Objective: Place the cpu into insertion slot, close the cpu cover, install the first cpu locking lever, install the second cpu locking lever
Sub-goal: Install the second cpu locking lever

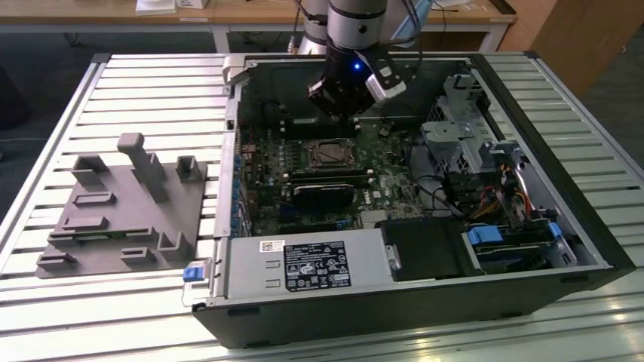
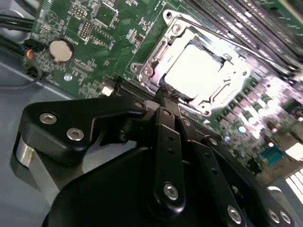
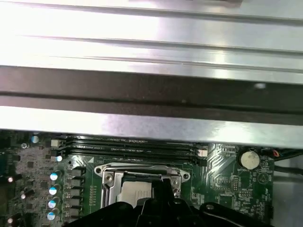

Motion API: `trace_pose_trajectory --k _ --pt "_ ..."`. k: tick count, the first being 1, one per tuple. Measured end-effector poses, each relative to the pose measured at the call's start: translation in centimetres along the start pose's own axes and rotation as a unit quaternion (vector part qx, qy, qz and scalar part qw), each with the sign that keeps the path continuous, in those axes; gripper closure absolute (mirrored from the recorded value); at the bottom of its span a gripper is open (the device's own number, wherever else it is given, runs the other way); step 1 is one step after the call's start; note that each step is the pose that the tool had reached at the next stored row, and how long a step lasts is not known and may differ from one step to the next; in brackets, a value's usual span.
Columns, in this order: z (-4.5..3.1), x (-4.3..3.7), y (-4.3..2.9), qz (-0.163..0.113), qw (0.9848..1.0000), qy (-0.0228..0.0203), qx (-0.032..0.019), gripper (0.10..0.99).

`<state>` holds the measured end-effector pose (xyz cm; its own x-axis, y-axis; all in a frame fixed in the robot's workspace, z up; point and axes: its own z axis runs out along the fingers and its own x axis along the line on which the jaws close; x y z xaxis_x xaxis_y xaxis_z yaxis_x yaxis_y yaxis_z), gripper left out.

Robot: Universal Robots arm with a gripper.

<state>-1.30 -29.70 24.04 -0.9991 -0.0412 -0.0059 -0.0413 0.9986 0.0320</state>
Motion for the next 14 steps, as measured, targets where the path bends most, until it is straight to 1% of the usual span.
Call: trace_pose_trajectory --k 2,3,5,8,14 --pt "-0.72 -0.01 0.03 0.0 1.0 0.0 -0.0001 0.98" --pt "-0.84 -0.01 0.03 0.0 1.0 0.0002 0.0001 0.98" --pt "-0.85 -0.01 0.01 0.0 1.0 0.0001 -0.0001 0.98" --pt "-0.87 0.01 -0.26 0.0 1.0 0.0002 0.0001 0.98" --pt "-0.9 0.05 -1.3 0.0 1.0 0.0002 0.0001 0.98"
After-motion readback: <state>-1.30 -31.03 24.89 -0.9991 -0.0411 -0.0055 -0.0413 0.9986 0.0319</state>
